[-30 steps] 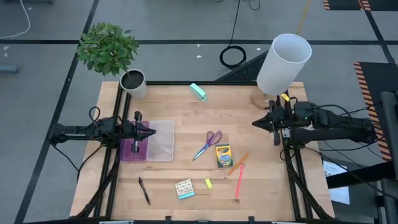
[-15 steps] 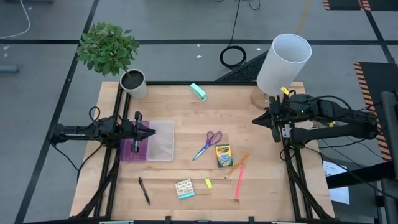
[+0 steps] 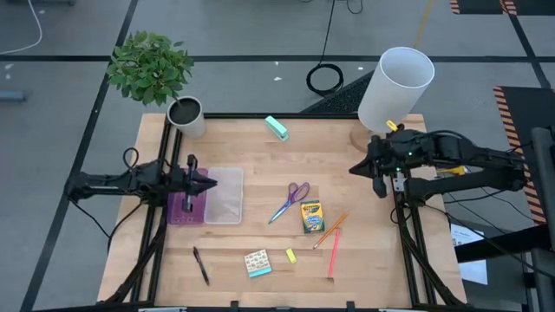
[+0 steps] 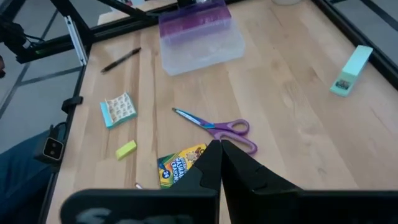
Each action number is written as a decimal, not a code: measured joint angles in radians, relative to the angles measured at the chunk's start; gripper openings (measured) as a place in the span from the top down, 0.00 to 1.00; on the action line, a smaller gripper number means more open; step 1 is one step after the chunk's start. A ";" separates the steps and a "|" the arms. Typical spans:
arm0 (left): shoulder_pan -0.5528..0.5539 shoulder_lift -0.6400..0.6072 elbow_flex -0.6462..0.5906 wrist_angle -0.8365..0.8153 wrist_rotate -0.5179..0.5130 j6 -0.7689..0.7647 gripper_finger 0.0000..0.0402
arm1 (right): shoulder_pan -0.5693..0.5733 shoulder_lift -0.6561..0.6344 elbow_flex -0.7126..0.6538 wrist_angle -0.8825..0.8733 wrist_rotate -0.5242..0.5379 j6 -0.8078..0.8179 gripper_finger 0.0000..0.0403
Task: Pack school essentials
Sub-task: Put the orange pencil into the purple supply box
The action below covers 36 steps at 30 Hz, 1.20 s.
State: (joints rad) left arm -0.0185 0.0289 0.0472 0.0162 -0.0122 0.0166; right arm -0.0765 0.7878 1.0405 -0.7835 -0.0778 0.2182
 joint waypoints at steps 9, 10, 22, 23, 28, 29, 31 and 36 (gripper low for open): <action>-0.069 0.287 0.261 -0.161 -0.086 -0.098 0.91 | 0.050 0.066 0.000 0.009 0.032 -0.014 1.00; -0.082 0.330 0.293 -0.167 -0.099 -0.108 0.91 | 0.063 0.072 0.000 0.009 0.043 -0.013 1.00; -0.255 0.802 0.723 -0.272 -0.169 -0.126 0.91 | 0.243 0.131 0.000 0.009 0.187 0.084 1.00; -0.268 0.829 0.748 -0.282 -0.181 -0.126 0.91 | 0.258 0.137 0.000 0.009 0.200 0.093 1.00; -0.321 0.953 0.850 -0.283 -0.216 -0.038 0.91 | 0.337 0.171 -0.015 0.028 0.260 0.138 1.00; -0.326 0.977 0.865 -0.284 -0.217 -0.019 0.91 | 0.352 0.176 -0.027 0.040 0.261 0.141 1.00; -0.326 1.021 0.897 -0.285 -0.217 0.028 0.91 | 0.382 0.183 -0.058 0.081 0.261 0.141 1.00; -0.291 1.117 0.960 -0.277 -0.199 0.107 0.91 | 0.445 0.187 -0.168 0.202 0.261 0.145 1.00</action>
State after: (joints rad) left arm -0.3096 1.1454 1.0073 -0.2607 -0.2109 0.1231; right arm 0.3687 0.9752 0.8725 -0.5818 0.1829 0.3632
